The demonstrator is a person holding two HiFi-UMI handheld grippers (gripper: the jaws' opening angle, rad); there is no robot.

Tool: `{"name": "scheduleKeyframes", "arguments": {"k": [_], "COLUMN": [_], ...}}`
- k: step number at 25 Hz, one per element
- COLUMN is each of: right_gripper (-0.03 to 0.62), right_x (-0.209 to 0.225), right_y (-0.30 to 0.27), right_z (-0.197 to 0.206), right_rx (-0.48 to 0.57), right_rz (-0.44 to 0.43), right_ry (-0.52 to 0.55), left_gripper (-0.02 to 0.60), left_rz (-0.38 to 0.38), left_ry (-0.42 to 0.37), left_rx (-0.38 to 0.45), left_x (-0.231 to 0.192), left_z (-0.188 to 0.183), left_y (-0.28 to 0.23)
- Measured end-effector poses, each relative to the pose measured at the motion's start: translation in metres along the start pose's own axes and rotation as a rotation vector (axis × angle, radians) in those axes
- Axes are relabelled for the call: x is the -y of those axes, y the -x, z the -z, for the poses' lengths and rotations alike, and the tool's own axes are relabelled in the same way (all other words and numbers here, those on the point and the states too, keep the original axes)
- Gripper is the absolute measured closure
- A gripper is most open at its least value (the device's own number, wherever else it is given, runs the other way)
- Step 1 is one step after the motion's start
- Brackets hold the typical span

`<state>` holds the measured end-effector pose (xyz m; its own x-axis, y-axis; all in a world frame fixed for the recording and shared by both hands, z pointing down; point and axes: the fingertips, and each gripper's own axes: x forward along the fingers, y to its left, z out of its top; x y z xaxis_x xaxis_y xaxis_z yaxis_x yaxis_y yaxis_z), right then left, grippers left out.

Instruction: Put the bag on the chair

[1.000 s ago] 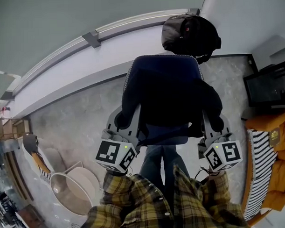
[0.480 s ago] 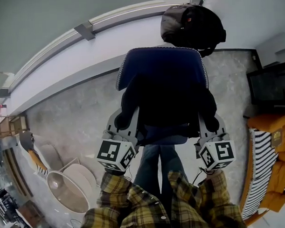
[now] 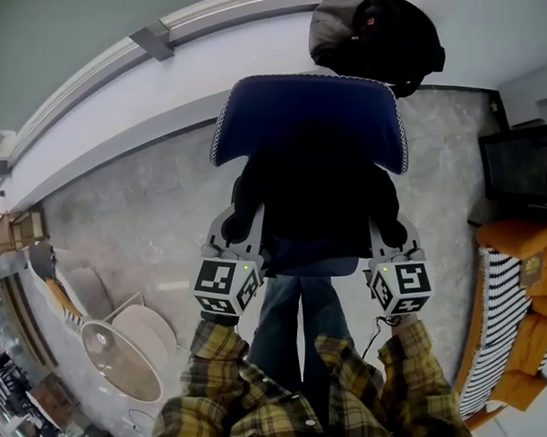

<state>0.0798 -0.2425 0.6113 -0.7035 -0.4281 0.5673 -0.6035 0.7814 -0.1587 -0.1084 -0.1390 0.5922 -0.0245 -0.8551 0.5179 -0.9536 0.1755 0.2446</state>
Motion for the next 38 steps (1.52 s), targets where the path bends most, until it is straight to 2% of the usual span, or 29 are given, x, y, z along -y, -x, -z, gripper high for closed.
{"name": "scheduleKeyframes", "arguments": {"k": [10,21,25,30,38], "right_gripper": [0.553,0.552,0.551,0.551,0.525], "right_x": [0.004,0.016,0.019,0.027,0.029], "right_y": [-0.041,-0.069,-0.073,-0.078,-0.083], "right_z": [0.057,0.114,0.123,0.140,0.168], "right_rx": [-0.101,-0.213,-0.230,-0.281,-0.352], "right_rz": [-0.007,0.015,0.010,0.033,0.045], "right_ry": [0.022,0.068,0.076,0.091,0.097], "left_gripper": [0.535,0.535,0.535,0.535,0.534], "left_rz": [-0.037,-0.036,-0.014,-0.001,-0.020], "left_ry": [0.021,0.023,0.058,0.053,0.084], "left_rx": [-0.101,-0.210,-0.214,-0.242,-0.324], "left_x": [-0.027,-0.038,-0.038,-0.033,-0.040], "left_z": [0.059,0.116,0.124,0.134,0.167], "left_y": [-0.031,-0.059,-0.062,-0.068,-0.071]}}
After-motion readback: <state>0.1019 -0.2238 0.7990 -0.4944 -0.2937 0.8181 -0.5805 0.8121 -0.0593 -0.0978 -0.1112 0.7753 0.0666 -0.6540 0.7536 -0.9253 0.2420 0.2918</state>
